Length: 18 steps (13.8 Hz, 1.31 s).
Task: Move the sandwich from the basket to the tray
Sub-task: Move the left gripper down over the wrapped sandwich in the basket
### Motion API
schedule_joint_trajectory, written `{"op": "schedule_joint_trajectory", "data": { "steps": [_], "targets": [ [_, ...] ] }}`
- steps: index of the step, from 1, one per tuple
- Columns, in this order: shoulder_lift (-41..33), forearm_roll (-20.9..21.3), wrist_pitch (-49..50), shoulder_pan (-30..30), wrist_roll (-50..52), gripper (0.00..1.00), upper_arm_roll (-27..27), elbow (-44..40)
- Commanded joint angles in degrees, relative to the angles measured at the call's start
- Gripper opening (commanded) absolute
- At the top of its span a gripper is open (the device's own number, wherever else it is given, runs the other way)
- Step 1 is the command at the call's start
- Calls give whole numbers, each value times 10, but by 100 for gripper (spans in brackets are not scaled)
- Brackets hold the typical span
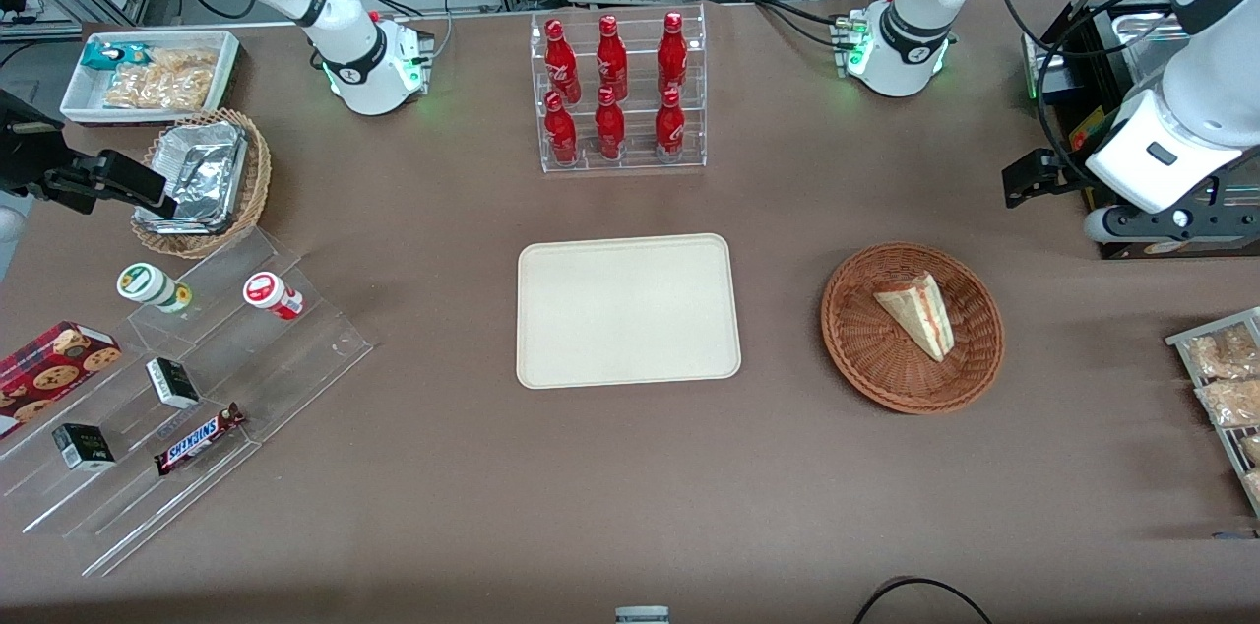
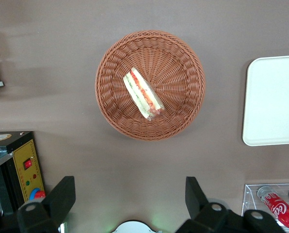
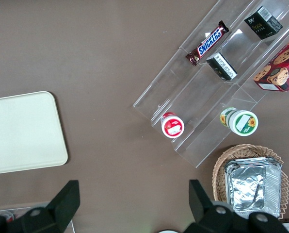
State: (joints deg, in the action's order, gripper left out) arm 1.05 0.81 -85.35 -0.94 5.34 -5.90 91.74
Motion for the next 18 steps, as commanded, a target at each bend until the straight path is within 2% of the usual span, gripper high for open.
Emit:
{"op": "schedule_joint_trajectory", "data": {
  "steps": [1, 4, 7, 16, 18],
  "targets": [
    [5, -6, 18, 1, -5, 100, 1, -14],
    [9, -6, 12, 1, -2, 100, 1, 6],
    [4, -7, -34, 2, -2, 100, 1, 69],
    [-1, -4, -340, 2, 3, 100, 2, 317],
    [3, -3, -389, 2, 74, 100, 2, 350]
  ]
}}
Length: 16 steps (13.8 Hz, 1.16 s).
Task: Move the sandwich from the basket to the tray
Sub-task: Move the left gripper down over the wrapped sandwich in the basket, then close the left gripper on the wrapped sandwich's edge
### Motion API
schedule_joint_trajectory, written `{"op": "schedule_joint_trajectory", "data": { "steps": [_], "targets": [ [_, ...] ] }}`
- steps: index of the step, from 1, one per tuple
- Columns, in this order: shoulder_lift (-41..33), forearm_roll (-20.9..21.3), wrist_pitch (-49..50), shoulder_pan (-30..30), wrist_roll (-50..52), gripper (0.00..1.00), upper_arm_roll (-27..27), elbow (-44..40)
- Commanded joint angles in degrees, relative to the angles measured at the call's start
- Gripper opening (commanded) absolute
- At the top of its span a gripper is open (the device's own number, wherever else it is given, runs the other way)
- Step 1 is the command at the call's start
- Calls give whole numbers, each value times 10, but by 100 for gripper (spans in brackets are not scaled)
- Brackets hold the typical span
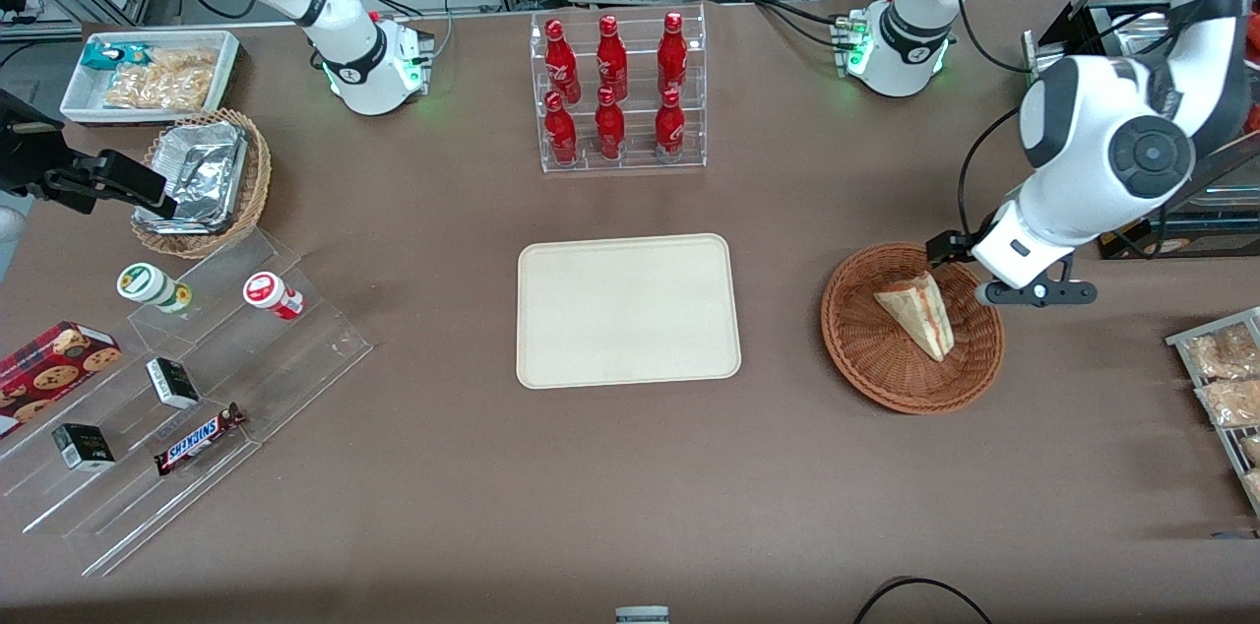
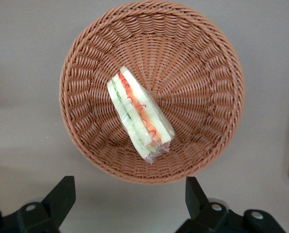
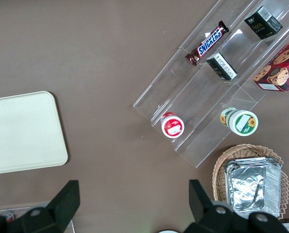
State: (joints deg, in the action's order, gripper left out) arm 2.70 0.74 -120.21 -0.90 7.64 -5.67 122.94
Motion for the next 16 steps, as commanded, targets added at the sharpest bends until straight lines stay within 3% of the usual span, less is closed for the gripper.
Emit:
{"op": "schedule_joint_trajectory", "data": {
  "steps": [1, 9, 16],
  "targets": [
    [-9, -3, -44, 1, 93, 100, 0, 41],
    [37, -6, -127, -2, 428, 100, -2, 49],
    [87, -7, -164, -4, 447, 100, -3, 50]
  ]
}}
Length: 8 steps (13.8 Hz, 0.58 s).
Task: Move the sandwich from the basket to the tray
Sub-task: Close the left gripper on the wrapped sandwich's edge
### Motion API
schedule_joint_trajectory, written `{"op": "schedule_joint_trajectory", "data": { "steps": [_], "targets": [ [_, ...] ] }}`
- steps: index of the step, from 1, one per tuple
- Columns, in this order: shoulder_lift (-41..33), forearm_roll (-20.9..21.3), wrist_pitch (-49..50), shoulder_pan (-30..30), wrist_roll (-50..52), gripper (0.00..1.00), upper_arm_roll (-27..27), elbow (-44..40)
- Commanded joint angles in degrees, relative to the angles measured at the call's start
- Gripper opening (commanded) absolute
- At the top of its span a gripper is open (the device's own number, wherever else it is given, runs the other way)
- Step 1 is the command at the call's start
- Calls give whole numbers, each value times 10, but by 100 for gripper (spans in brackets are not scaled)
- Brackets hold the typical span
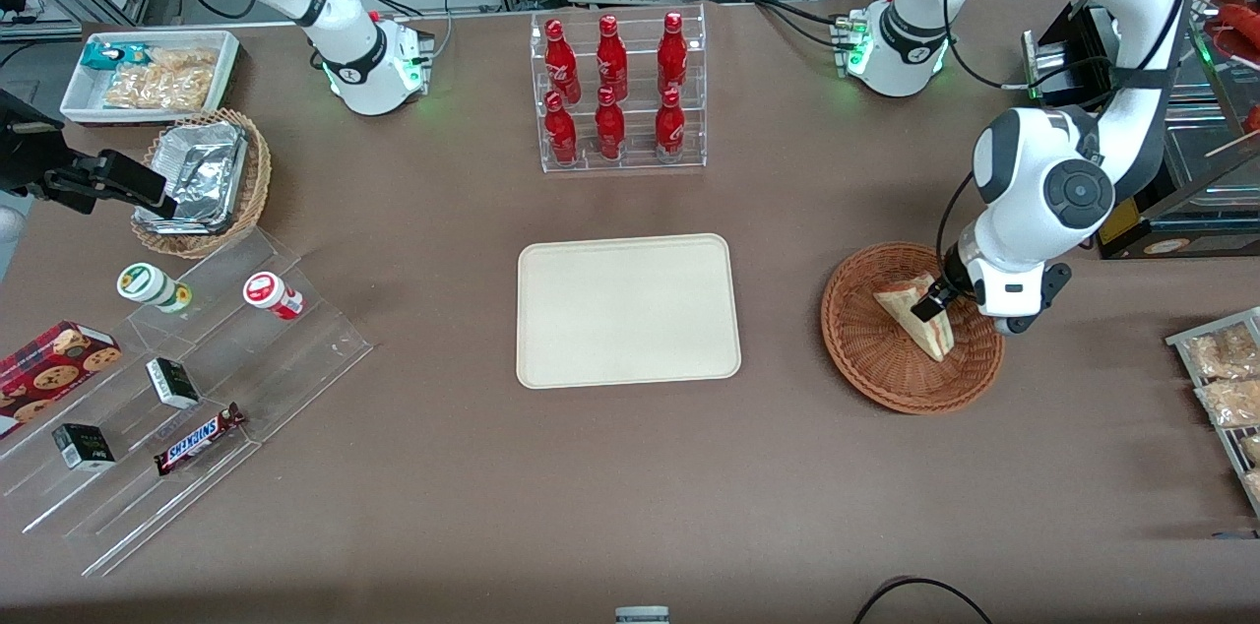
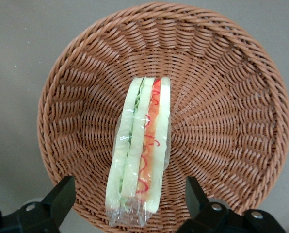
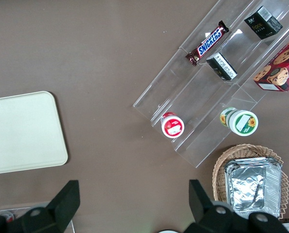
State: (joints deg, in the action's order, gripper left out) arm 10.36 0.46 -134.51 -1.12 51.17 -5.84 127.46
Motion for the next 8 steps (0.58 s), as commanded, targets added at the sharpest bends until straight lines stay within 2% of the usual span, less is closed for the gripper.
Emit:
{"op": "schedule_joint_trajectory", "data": {
  "steps": [1, 6, 7, 8],
  "targets": [
    [16, -5, -22, -2, 12, 100, -1, 5],
    [42, -26, -36, -3, 21, 100, -2, 6],
    [43, -26, -35, -3, 22, 94, -2, 6],
    [43, -26, -34, -3, 28, 68, -2, 6]
  ]
}}
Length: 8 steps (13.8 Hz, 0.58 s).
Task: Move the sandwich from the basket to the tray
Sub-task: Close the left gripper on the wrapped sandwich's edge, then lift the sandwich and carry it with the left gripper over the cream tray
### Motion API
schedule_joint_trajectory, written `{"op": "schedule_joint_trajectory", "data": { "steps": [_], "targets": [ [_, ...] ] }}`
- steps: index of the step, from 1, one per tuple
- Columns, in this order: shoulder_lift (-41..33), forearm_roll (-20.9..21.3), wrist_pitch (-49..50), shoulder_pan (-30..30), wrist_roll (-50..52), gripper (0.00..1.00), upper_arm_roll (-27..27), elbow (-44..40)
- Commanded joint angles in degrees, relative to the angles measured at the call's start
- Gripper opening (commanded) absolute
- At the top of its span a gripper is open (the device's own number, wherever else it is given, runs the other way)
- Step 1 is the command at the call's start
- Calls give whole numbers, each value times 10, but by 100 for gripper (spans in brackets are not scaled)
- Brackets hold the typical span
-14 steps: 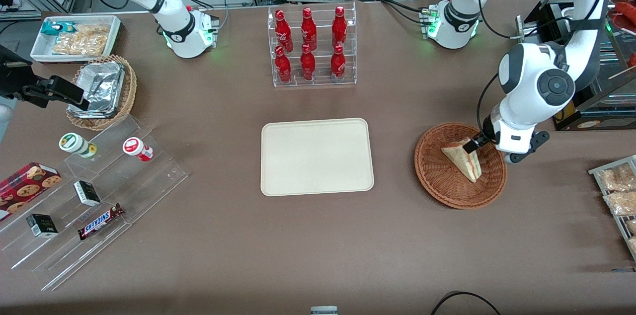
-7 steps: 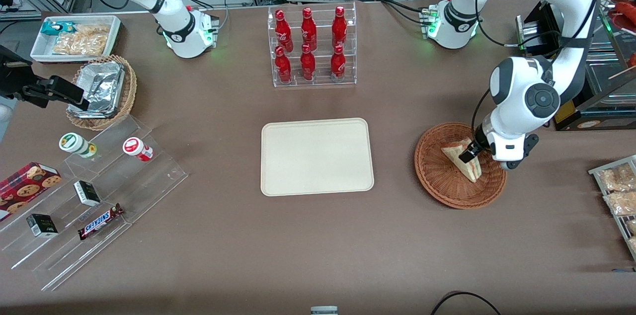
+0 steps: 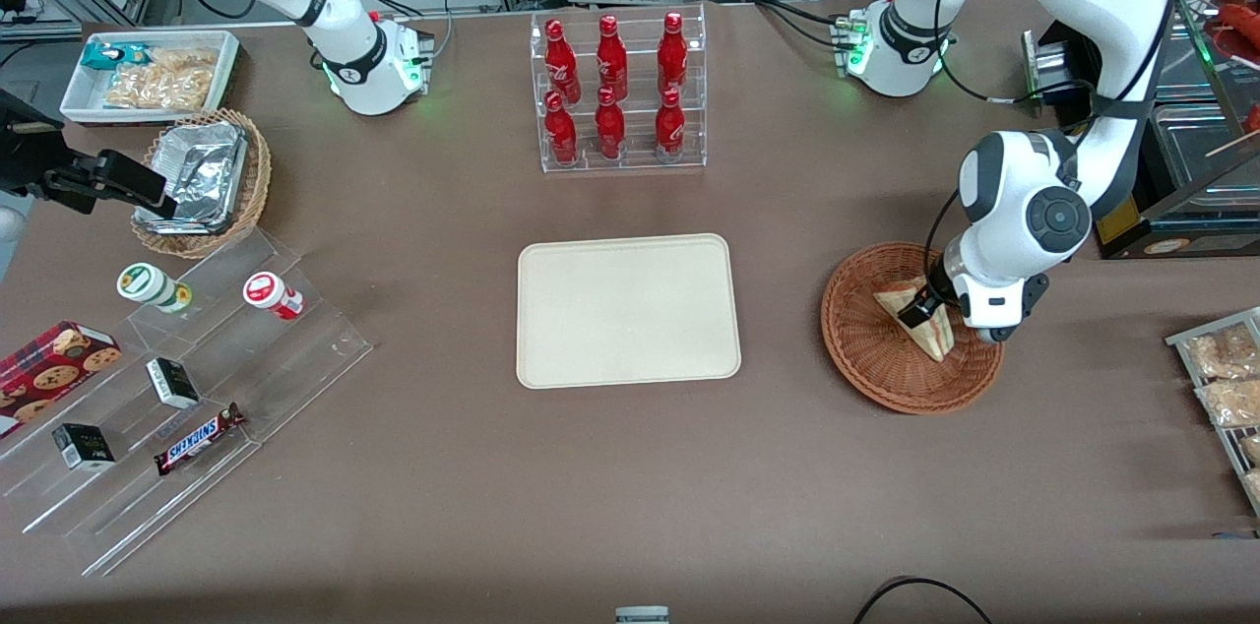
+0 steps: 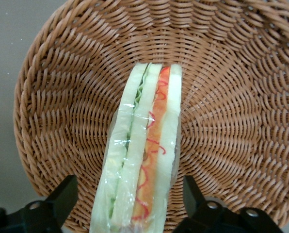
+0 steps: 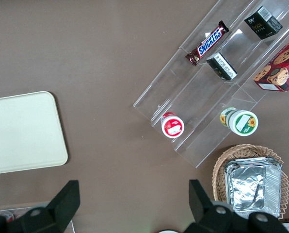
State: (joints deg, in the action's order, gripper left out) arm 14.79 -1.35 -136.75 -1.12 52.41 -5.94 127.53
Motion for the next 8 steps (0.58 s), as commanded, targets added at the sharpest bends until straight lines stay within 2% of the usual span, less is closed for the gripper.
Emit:
{"op": "schedule_joint_trajectory", "data": {
  "steps": [1, 2, 3, 6, 8],
  "targets": [
    [-1, -8, -9, -3, 18, 40, -1, 5],
    [-2, -8, -6, -3, 18, 19, -1, 4],
    [-5, -7, -1, -3, 16, 11, -1, 4],
    [-13, -7, 30, -3, 8, 7, -1, -15],
    [-16, -4, 87, -5, -4, 6, -5, -53]
  ]
}}
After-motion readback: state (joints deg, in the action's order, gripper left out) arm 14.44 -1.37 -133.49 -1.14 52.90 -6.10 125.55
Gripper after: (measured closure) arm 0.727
